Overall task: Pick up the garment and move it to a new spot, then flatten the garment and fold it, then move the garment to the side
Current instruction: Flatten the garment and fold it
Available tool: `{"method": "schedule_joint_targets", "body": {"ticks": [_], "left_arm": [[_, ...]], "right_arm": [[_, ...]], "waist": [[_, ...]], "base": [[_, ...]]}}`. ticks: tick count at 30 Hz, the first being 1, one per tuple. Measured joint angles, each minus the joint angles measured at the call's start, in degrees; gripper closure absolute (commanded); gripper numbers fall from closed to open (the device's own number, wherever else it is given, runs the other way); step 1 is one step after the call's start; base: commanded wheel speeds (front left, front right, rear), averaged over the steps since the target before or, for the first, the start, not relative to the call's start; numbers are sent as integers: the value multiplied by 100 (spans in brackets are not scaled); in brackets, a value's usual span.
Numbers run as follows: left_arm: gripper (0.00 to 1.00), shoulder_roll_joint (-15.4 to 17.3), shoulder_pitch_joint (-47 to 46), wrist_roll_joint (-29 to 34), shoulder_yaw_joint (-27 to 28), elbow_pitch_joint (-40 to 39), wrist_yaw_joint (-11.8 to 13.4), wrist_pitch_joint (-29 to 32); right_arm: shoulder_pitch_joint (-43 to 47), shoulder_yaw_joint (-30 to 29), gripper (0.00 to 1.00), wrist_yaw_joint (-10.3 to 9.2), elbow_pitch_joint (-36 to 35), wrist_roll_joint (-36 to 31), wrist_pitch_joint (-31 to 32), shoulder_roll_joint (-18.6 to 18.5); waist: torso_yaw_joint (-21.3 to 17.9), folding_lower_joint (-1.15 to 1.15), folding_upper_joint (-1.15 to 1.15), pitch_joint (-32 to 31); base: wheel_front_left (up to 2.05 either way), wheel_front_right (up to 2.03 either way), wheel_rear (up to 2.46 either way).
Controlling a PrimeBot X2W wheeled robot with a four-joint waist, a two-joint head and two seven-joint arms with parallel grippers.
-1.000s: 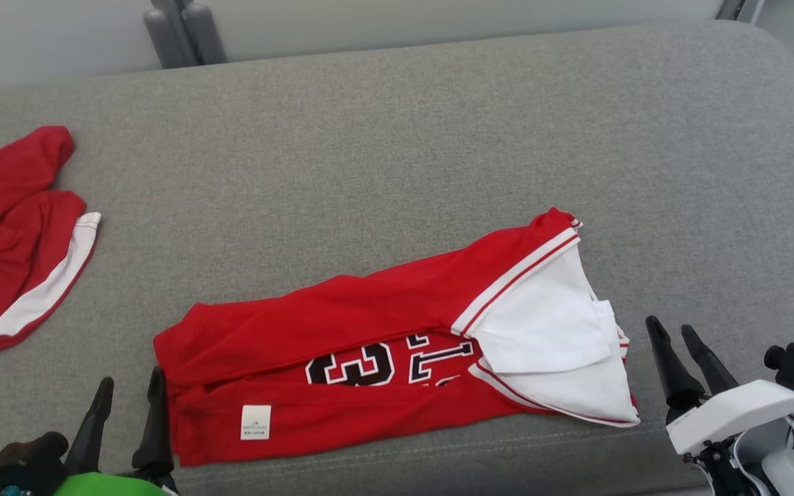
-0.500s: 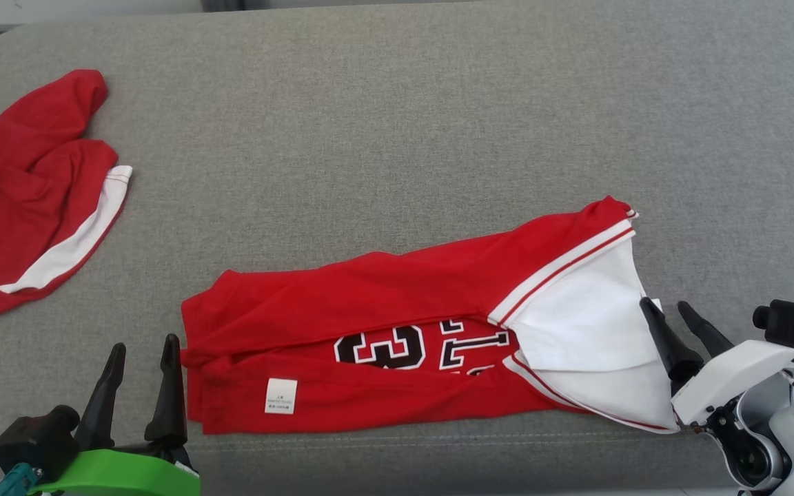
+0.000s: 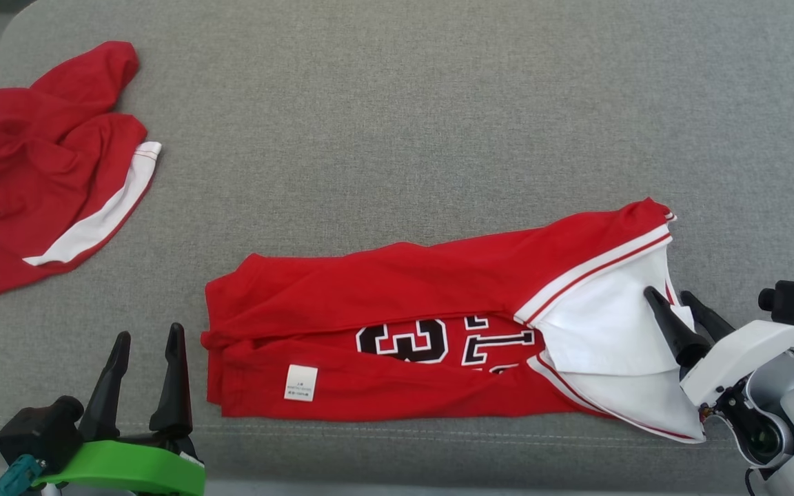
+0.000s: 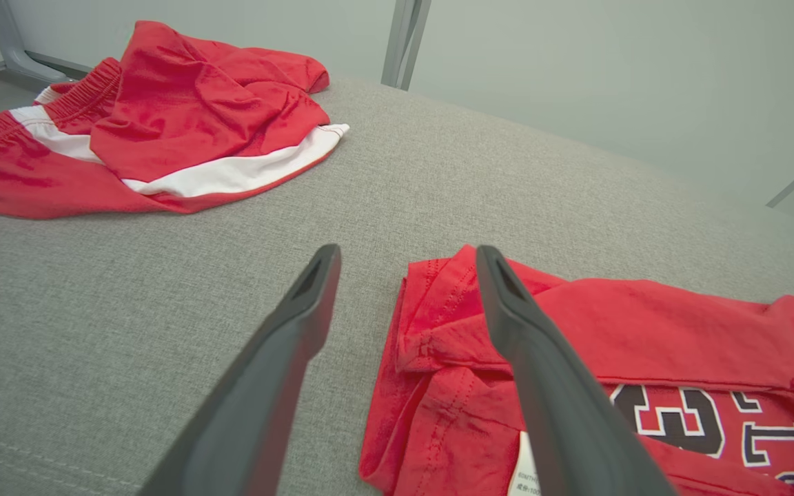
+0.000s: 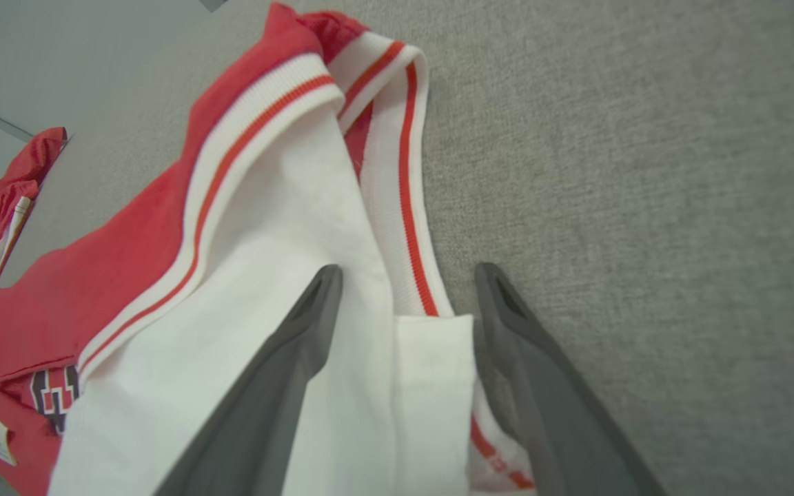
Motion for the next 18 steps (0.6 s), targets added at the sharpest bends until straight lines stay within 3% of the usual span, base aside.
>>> {"method": "schedule_joint_targets", "body": {"ticks": [18], "left_arm": [[0, -166, -6, 0, 52, 3, 45, 0]], "right_arm": [[-363, 85, 0, 147, 236, 218, 408, -137]], "waist": [[58, 0, 0, 30]], "base": [[0, 0, 0]]}}
